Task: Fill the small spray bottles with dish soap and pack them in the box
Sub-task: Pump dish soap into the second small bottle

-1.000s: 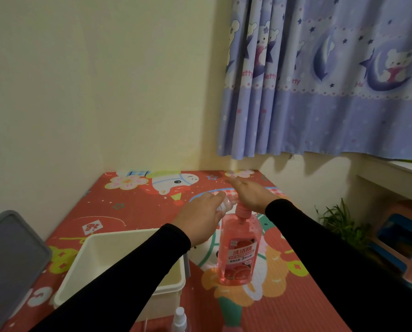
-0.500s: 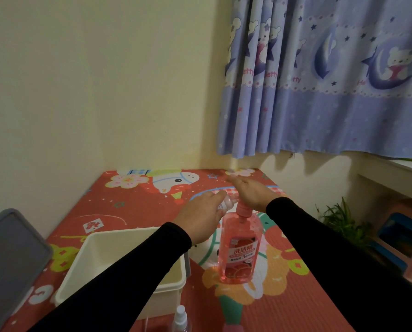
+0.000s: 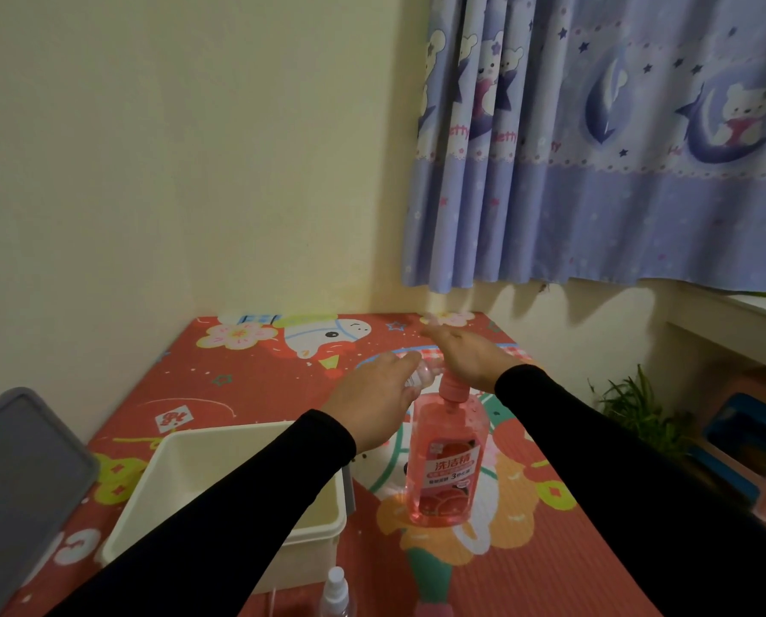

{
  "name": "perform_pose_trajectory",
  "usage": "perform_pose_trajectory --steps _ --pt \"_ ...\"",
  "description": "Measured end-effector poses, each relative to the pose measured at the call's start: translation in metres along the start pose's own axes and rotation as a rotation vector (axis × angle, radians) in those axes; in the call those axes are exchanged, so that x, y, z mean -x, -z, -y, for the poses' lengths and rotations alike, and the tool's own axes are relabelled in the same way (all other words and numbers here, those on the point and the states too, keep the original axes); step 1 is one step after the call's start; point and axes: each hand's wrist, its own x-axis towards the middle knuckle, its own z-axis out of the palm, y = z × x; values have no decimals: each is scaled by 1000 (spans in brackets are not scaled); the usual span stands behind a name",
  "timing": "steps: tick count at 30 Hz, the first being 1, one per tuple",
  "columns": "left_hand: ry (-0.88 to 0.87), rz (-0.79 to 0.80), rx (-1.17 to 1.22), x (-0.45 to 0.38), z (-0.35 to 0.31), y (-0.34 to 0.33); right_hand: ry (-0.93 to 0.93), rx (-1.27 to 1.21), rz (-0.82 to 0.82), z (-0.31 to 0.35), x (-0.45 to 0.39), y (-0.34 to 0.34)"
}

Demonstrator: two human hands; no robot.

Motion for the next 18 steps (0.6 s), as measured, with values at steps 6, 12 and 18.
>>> perform_pose_trajectory --steps 6,12,18 --pt "2 12 18 -1 0 3 3 -17 1 3 4 4" --pt "-25 -49 19 -6 0 7 1 -79 -49 2 -2 14" --pt "2 0 13 1 0 1 -4 24 12 -4 -5 -4"
